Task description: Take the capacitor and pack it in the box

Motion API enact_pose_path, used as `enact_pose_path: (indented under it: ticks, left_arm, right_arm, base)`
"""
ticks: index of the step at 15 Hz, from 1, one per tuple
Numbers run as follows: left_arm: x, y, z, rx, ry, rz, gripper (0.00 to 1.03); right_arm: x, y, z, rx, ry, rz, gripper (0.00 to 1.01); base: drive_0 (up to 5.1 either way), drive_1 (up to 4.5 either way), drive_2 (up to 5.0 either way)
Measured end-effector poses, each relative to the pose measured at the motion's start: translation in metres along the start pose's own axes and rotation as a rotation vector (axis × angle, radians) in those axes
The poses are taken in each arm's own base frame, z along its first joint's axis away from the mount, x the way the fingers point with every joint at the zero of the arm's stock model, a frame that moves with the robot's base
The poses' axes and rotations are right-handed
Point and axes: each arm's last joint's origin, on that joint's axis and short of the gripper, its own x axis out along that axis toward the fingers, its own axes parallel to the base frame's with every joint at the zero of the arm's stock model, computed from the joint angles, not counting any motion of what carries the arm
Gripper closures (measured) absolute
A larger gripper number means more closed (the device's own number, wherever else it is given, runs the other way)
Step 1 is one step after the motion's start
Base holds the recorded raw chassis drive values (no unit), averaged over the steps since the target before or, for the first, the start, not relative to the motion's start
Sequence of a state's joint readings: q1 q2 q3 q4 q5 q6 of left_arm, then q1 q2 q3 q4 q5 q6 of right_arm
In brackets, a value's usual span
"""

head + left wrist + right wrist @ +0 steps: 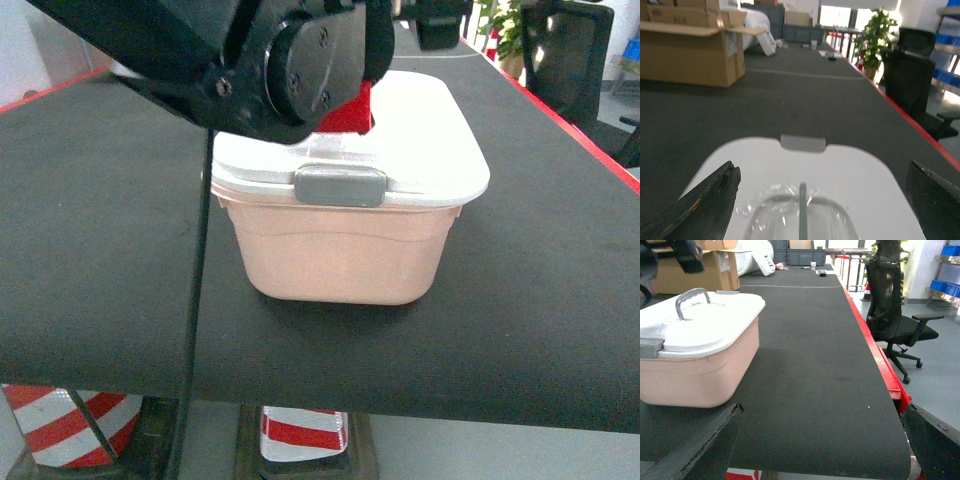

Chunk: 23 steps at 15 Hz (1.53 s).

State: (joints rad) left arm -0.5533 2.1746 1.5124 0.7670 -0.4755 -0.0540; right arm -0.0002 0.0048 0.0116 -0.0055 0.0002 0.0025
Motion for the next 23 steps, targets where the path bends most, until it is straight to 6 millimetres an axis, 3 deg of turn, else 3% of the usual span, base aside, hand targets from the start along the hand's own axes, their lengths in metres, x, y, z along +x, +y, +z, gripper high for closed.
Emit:
enact_pose_path:
  ticks: [2, 4, 6, 8, 9, 10, 12, 13, 15, 21, 23]
  left_arm:
    - [-0.017, 0.019, 0.05, -0.045, -0.136, 0.0, 0.05]
    - [-0.047, 0.062, 0.094, -0.041, -0.299, 0.018, 0.05]
    - [-0.096, 0.116, 0.107, 0.019, -0.381, 0.062, 0.05]
    - [-0.146, 0.16, 0.093, 0.045, -0.358, 0.139, 0.05]
    - [-0.165, 0.179, 0.07, 0.05, -0.271, 0.193, 0.05]
    - [-0.169, 0.183, 0.053, 0.058, -0.199, 0.208, 0.05]
    - [-0.168, 0.182, 0.051, 0.074, -0.106, 0.16, 0.09]
    - [-0.179, 0.186, 0.054, 0.098, -0.003, 0.089, 0.22]
    - [-0.214, 0.203, 0.035, 0.112, 0.084, 0.094, 0.51]
    - [-0.234, 0.209, 0.02, 0.113, 0.115, 0.082, 0.74]
    - [-0.254, 0.214, 0.017, 0.111, 0.085, 0.082, 1.01]
  right_arm:
    - [0.0, 0.0, 0.0, 0.0, 0.0, 0.0, 0.03]
    - [0.0, 0.0, 0.0, 0.0, 0.0, 0.0, 0.03]
    - [0.0, 0.0, 0.0, 0.0, 0.0, 0.0, 0.03]
    - [0.0, 0.0, 0.0, 0.0, 0.0, 0.0, 0.03]
    - [0.0, 0.0, 0.0, 0.0, 0.0, 0.0, 0.03]
    - [0.0, 0.0, 0.0, 0.0, 0.0, 0.0, 0.03]
    - [0.0, 0.0, 0.0, 0.0, 0.0, 0.0, 0.03]
    - [0.0, 0.0, 0.0, 0.0, -0.001, 0.0, 0.03]
    - [0.0, 0.0, 0.0, 0.0, -0.001, 0.0, 0.03]
    - [0.0, 0.0, 0.0, 0.0, 0.0, 0.0, 0.03]
    - [0.0, 0.0, 0.0, 0.0, 0.0, 0.0, 0.03]
  base:
    - [0.0, 0.0, 0.0]
    - [0.0, 0.0, 0.0]
    - [0.0, 0.0, 0.0]
    - [0.0, 0.0, 0.0]
    - [0.0, 0.0, 0.0]
    - [0.0, 0.0, 0.0]
    - [0.0, 0.0, 0.0]
    - [0.0, 0.0, 0.0]
    - [0.0, 0.0, 0.0]
    - [0.0, 0.0, 0.0]
    - [0.0, 0.0, 0.0]
